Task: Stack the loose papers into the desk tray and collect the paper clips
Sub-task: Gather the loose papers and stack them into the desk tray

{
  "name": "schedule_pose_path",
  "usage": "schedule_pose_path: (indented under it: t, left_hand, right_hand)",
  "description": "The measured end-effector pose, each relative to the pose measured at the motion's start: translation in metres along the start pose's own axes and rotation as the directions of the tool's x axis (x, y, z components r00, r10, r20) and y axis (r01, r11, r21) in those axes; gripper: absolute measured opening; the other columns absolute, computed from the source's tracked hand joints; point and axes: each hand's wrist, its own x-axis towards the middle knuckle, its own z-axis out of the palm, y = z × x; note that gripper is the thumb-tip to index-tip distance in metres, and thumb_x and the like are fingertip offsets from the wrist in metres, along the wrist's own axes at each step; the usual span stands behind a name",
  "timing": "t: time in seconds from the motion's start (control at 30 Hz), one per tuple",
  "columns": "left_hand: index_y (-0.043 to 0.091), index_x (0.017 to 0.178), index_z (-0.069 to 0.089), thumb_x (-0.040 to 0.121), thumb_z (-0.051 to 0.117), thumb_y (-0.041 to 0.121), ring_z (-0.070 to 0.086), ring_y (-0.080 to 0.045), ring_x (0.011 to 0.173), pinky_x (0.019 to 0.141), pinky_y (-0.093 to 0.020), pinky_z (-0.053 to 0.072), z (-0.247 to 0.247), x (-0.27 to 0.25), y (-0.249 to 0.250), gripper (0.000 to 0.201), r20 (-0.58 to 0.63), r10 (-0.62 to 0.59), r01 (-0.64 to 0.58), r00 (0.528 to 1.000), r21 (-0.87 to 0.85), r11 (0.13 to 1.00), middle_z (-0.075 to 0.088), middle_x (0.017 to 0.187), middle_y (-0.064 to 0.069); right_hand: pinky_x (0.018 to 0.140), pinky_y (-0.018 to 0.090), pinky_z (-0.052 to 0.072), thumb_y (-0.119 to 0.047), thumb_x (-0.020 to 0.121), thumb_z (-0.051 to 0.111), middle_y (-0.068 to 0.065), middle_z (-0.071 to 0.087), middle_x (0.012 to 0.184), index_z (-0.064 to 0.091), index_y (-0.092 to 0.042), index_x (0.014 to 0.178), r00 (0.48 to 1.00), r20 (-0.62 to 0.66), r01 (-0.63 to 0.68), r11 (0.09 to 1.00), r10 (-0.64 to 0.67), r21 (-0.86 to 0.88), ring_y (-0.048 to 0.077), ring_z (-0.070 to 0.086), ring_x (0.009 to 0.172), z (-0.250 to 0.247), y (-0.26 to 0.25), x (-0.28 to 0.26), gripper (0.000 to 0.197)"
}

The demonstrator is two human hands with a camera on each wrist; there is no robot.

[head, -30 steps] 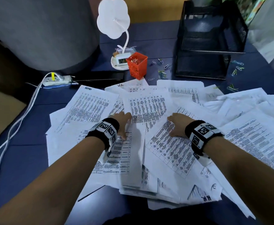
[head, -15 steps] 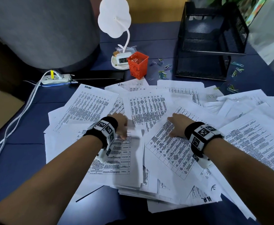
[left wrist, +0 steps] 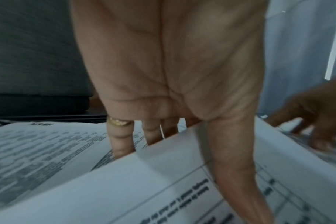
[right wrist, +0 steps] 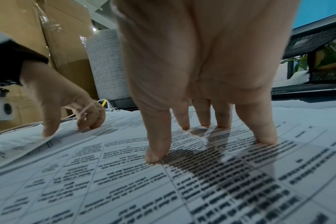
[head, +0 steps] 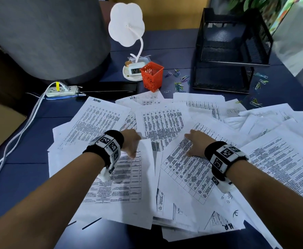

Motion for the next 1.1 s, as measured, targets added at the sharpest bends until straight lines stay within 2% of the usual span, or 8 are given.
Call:
schedule_pose_path:
  t: [0.17,0.37,0.47,0.63,0.73,0.83,0.93,1.1]
  left_hand:
    - [0.019,0.115,0.041,0.057,0.088,0.027,0.055,-0.026,0.100,0.088,-0.045,0.050,0.017,-0.004,0.000,0.075,-0.032,-0.034,0.033,0.999,-0.022,0.999,0.050,0.113,-0.002]
    - [0.027,0.136,0.043,0.069,0.081,0.029,0.058,-0.022,0.107,0.095,-0.040,0.047,0.017,-0.004,-0.001,0.077,0.034,-0.052,0.053,0.998,-0.007,0.999,0.065,0.114,-0.001]
    - [0.018,0.116,0.065,0.072,0.079,0.026,0.063,-0.017,0.092,0.085,-0.029,0.047,0.007,-0.005,-0.005,0.047,0.004,-0.058,0.058,0.998,-0.116,0.992,0.071,0.098,0.000]
    - [0.014,0.090,0.068,0.070,0.082,0.019,0.062,-0.013,0.080,0.082,-0.026,0.045,-0.027,-0.006,-0.016,0.025,-0.137,-0.049,-0.019,0.989,-0.451,0.892,0.070,0.085,0.003]
    - [0.017,0.078,0.066,0.069,0.083,0.013,0.063,-0.010,0.071,0.071,-0.023,0.048,-0.044,-0.008,-0.016,0.019,-0.232,-0.083,-0.093,0.969,-0.655,0.750,0.069,0.076,0.006]
    - [0.011,0.086,0.070,0.060,0.088,0.015,0.070,-0.024,0.085,0.086,-0.037,0.055,-0.046,-0.005,-0.020,0.033,-0.291,-0.143,-0.168,0.946,-0.817,0.551,0.074,0.088,-0.006]
    - [0.008,0.096,0.070,0.047,0.092,0.019,0.068,-0.028,0.098,0.096,-0.047,0.049,-0.034,0.007,-0.024,0.054,-0.300,-0.205,-0.211,0.931,-0.906,0.367,0.073,0.100,-0.011]
    - [0.005,0.098,0.068,0.054,0.090,0.012,0.069,-0.030,0.096,0.094,-0.051,0.050,-0.012,0.020,-0.025,0.050,-0.270,-0.328,-0.240,0.905,-0.962,0.129,0.073,0.099,-0.014]
  right_hand:
    - [0.118,0.038,0.021,-0.036,0.082,0.070,0.009,0.010,0.159,0.022,-0.017,0.150,1.000,-0.002,-0.009,1.000,0.009,0.022,0.026,0.015,0.146,0.000,0.000,0.000,0.086]
    - [0.117,0.038,0.023,-0.037,0.082,0.070,0.009,0.011,0.159,0.023,-0.017,0.150,1.000,-0.008,-0.018,1.000,0.019,0.011,0.026,0.016,0.146,0.001,-0.001,-0.001,0.085]
    - [0.117,0.038,0.023,-0.036,0.082,0.071,0.008,0.011,0.159,0.023,-0.017,0.150,1.000,0.000,-0.020,1.000,0.020,0.013,0.026,0.016,0.146,0.001,-0.001,-0.002,0.085]
    - [0.117,0.038,0.025,-0.032,0.080,0.073,0.009,0.015,0.158,0.029,-0.017,0.148,1.000,-0.011,-0.006,1.000,0.006,0.019,0.026,0.021,0.144,0.000,-0.002,-0.003,0.082]
    - [0.110,0.034,0.032,-0.023,0.083,0.069,0.008,0.032,0.152,0.040,-0.021,0.142,0.999,-0.035,0.021,0.994,-0.017,0.106,0.025,0.038,0.135,-0.002,0.001,-0.004,0.066]
    - [0.087,0.027,0.045,-0.007,0.095,0.047,0.012,0.047,0.142,0.041,-0.017,0.143,0.998,-0.067,0.011,0.937,0.014,0.348,0.021,0.057,0.108,-0.014,0.008,-0.009,0.049]
    - [0.095,0.035,0.042,-0.026,0.104,0.029,0.021,0.053,0.133,0.048,-0.006,0.135,0.982,-0.143,-0.014,0.808,0.121,0.589,0.031,0.056,0.112,-0.024,0.016,-0.011,0.041]
    - [0.083,0.044,0.047,-0.069,0.090,0.025,0.015,0.068,0.096,0.055,-0.013,0.110,0.975,0.014,-0.046,0.141,0.223,0.989,0.031,0.065,0.090,-0.022,0.028,-0.003,0.066]
